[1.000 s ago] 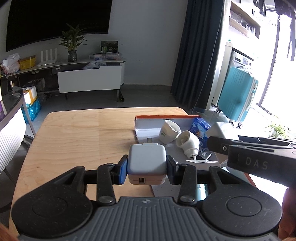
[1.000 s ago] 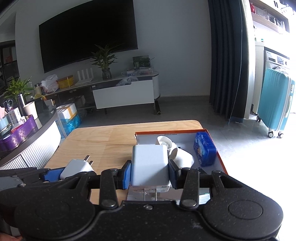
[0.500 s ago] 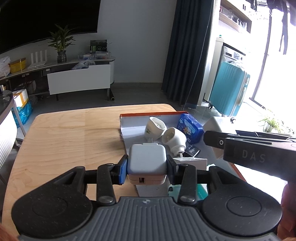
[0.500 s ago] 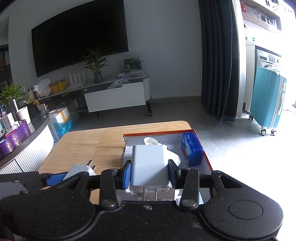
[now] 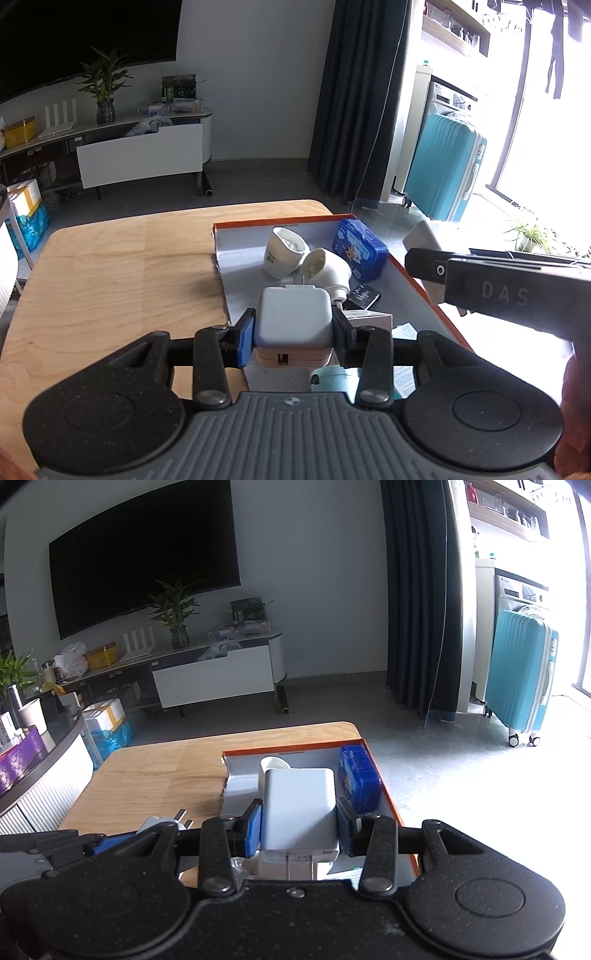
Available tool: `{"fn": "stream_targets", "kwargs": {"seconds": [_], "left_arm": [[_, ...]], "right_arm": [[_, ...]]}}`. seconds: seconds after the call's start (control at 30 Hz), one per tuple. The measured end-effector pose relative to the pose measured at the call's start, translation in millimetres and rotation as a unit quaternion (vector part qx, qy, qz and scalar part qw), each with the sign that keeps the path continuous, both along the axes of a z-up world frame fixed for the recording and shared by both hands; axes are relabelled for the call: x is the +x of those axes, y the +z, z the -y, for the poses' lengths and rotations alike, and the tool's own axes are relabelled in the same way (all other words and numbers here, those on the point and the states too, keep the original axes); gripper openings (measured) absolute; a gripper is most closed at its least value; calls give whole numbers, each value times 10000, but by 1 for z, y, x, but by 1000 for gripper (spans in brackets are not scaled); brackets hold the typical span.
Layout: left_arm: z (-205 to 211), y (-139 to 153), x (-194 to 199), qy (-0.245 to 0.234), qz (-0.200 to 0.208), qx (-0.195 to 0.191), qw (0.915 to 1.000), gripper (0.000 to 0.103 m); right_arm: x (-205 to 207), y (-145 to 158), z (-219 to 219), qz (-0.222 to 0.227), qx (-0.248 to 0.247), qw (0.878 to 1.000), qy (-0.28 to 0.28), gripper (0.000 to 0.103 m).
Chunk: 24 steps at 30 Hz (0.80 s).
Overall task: Organize rigid objects
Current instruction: 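Carry the white adapter with the right tool while the left tool carries its adapter to the tray, then lower the right tool's adapter into the tray while the left tool lowers its adapter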
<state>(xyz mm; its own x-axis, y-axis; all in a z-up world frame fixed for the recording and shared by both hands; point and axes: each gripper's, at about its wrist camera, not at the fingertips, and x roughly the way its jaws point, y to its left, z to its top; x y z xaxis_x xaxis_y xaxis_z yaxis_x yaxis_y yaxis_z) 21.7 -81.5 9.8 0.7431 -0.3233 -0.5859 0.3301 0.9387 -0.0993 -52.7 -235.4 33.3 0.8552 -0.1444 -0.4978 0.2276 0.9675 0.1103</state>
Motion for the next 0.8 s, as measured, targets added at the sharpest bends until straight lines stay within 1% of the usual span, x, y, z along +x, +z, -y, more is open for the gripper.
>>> {"fn": "stream_targets", "kwargs": {"seconds": [0.3, 0.8], "left_arm": [[13, -3, 7, -134, -99, 1, 9999, 42], [31, -4, 22, -295, -204, 22, 9994, 42]], "right_arm": [[5, -2, 15, -65, -14, 9999, -105, 50], [26, -3, 29, -175, -10, 9998, -72, 50]]}}
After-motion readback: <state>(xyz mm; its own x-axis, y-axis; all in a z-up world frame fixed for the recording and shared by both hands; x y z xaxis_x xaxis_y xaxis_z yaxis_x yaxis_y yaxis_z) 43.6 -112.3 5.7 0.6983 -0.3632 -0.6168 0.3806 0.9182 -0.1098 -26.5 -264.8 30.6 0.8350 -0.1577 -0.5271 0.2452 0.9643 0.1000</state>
